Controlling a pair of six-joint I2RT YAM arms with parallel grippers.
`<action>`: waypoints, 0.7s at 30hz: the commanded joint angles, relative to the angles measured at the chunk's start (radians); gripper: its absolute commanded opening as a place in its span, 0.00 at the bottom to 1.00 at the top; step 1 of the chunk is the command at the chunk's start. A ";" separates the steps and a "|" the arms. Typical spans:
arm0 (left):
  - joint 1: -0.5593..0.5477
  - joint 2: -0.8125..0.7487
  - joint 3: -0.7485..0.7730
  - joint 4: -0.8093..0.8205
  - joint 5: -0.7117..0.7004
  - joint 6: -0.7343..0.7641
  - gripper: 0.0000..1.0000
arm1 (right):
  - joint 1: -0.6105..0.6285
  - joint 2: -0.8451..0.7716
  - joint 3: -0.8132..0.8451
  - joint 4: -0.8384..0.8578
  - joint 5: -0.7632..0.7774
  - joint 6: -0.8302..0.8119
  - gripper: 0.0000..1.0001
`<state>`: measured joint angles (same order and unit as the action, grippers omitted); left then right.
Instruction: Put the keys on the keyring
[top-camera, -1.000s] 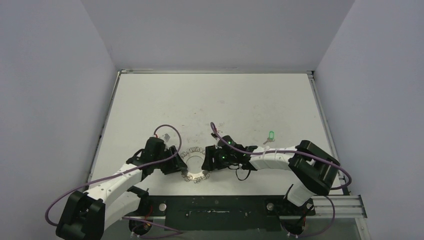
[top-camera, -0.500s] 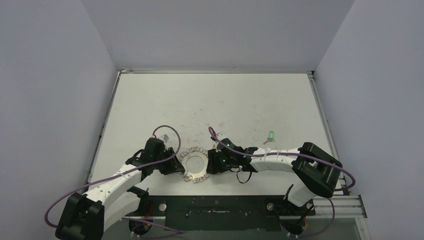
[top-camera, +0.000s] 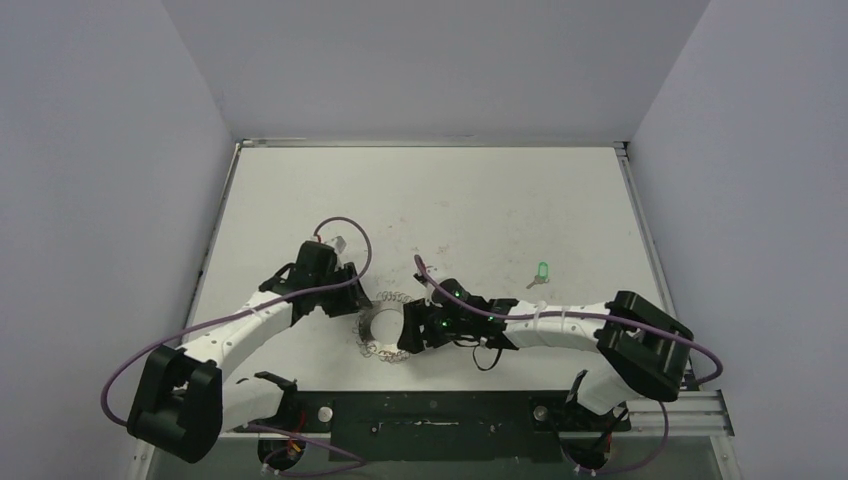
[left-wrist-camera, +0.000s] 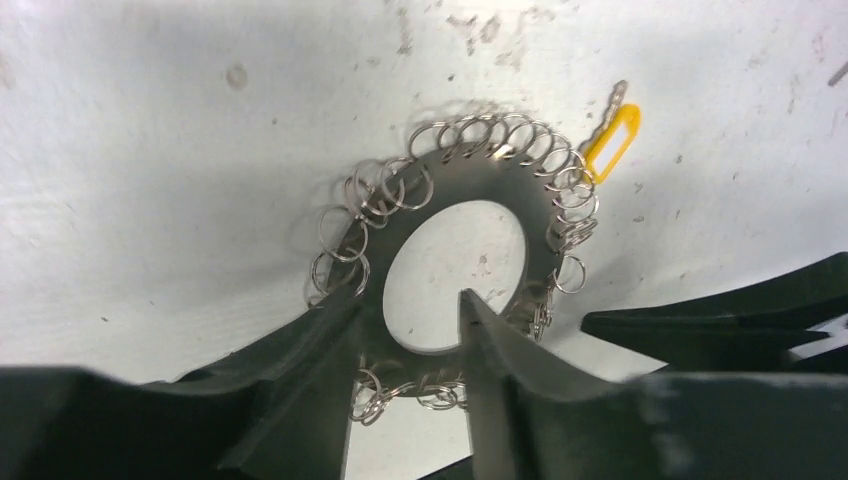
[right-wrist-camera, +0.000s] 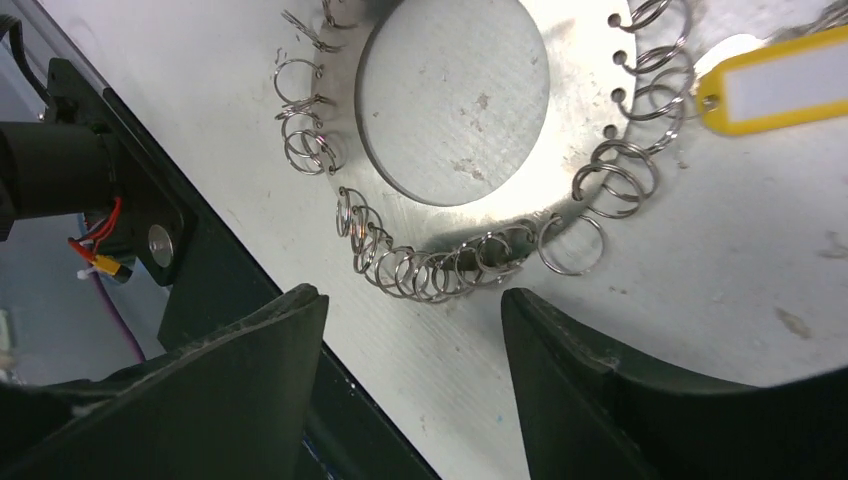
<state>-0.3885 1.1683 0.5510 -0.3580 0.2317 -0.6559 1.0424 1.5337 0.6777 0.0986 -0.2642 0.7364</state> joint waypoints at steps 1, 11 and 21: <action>0.008 -0.014 0.101 -0.077 -0.051 0.099 0.46 | 0.004 -0.142 0.015 -0.083 0.127 -0.051 0.70; 0.005 -0.165 -0.044 0.012 0.105 -0.001 0.53 | 0.007 -0.097 0.099 -0.171 0.134 -0.106 0.46; -0.033 -0.221 -0.207 0.190 0.179 -0.173 0.35 | 0.014 0.086 0.224 -0.185 0.110 -0.114 0.33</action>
<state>-0.4118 0.9516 0.3622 -0.2794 0.3714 -0.7616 1.0492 1.5883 0.8433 -0.0834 -0.1551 0.6353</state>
